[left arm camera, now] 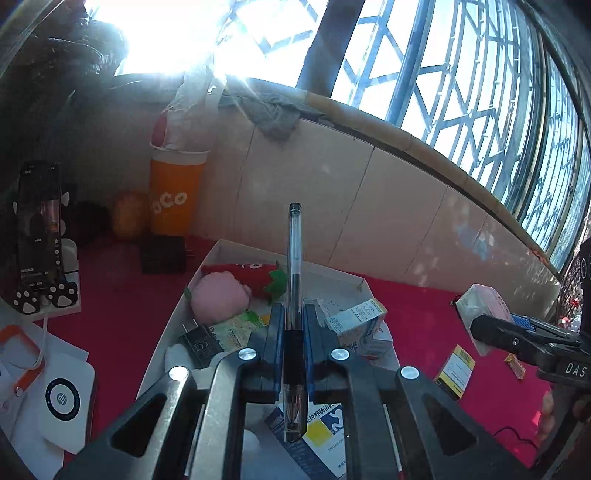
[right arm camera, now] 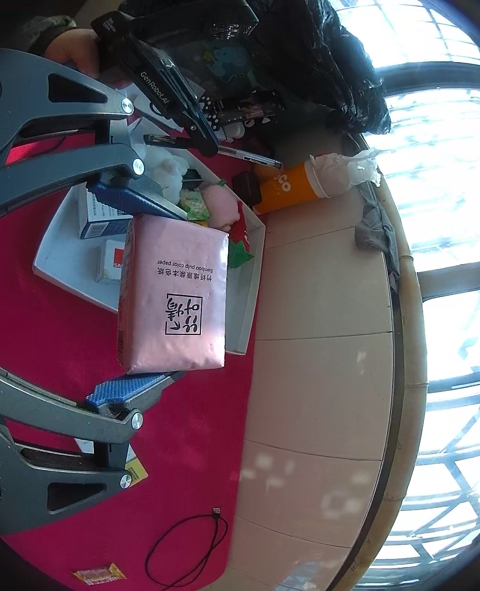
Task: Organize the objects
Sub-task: 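Carry the black pen and pink box over the white tray with both grippers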
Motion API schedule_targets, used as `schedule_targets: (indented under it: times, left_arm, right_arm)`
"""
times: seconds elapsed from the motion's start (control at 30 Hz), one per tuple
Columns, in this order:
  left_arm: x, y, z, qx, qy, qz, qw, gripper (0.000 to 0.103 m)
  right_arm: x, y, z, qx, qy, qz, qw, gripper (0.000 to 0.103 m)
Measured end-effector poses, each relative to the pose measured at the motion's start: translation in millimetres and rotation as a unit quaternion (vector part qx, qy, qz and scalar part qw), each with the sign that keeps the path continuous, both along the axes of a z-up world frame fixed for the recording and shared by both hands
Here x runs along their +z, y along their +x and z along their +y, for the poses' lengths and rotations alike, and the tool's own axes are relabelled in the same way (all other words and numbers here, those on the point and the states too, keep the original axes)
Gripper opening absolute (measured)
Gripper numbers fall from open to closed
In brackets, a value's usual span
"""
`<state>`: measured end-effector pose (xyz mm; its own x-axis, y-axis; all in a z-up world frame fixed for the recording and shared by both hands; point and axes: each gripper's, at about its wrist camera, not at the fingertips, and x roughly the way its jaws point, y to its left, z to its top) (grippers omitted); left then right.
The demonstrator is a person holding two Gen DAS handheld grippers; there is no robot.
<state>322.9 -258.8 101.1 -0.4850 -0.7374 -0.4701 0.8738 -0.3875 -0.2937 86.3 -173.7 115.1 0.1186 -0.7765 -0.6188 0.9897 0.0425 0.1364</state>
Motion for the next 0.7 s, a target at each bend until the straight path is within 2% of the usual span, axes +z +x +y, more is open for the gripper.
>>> schedule_targets:
  times: [0.33,0.57,0.63,0.7]
  left_arm:
    - [-25,-6,-15,0.007,0.035,-0.028,0.999,0.008]
    - [-28,-7,-16,0.028,0.023,-0.052,0.998,0.009]
    - [-27,-6,-17,0.039,0.023,-0.058,0.9973,0.009]
    - [-26,-4,-17,0.053,0.019,-0.063,0.9964,0.025]
  right_arm:
    - [-40,36,-39,0.02,0.051,-0.005,0.998,0.075]
    - [-61,52,-56,0.025,0.064,-0.008,0.998,0.076]
    - [-63,52,-53,0.023,0.062,-0.005,0.998,0.082]
    - [-62,49,-50,0.016,0.055,-0.005,0.998,0.084]
